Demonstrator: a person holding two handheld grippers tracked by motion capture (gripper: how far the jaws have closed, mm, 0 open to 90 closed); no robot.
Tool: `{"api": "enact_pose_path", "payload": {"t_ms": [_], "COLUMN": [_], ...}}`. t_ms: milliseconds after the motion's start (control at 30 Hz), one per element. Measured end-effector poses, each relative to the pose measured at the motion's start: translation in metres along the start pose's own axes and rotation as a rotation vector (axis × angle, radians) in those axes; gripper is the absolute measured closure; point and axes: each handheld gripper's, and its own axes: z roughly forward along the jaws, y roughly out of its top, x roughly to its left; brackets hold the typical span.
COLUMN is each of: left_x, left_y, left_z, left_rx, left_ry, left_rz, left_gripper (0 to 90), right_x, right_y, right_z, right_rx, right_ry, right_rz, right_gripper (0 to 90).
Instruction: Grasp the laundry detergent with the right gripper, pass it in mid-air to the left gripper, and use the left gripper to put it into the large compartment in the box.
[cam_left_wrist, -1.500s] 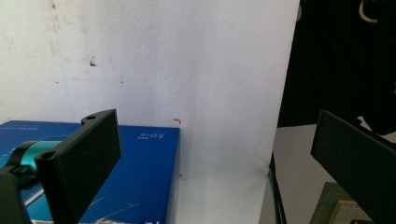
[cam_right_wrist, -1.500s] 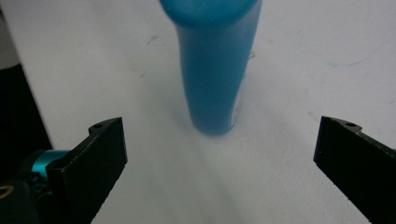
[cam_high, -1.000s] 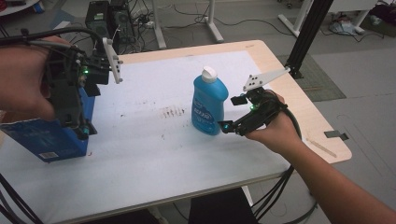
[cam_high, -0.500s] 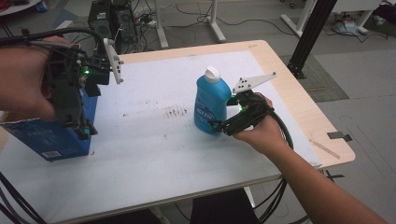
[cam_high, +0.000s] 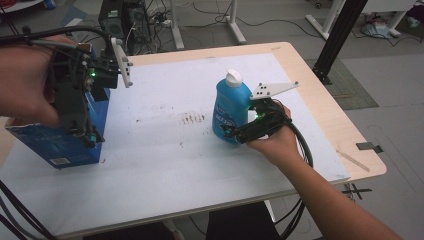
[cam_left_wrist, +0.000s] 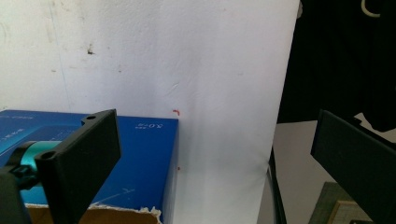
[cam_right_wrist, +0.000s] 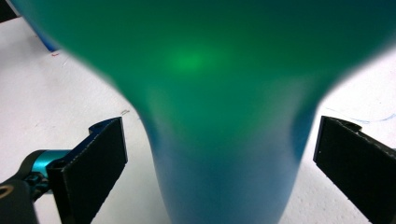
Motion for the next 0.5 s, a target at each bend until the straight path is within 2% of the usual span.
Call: {"api": "enact_pose_path", "payload": {"t_ms": [200,367,433,500], "left_x": [-0.0005,-0.0003,-0.0005,-0.0009], "left_y": [-0.0011,-0.0028,-0.0032,-0.0036], "left_z": [0.0001,-0.0001,0.0,0.0001], "left_rx": [-0.001,-0.002,-0.003,-0.004], "left_ry": [0.002,0.003,0.003,0.004], "left_rz": [-0.001,-0.005,-0.007,-0.009], "left_gripper": [1.7,1.7,1.7,1.7], "right_x": [0.0025,0.0027,0.003,0.0036], "right_y": [-0.0021,-0.0037,-0.004,-0.0038], "right_z": [0.0044,0.0053,0.0052,0.006], "right_rx": [-0.016,-0.036,-0.042,-0.047], "right_ry": [-0.013,-0.039,-0.037,-0.044], "right_rz": [0.0,-0.001,-0.006,-0.01], "right_gripper": [2.1,7.2,15.7,15.7]}}
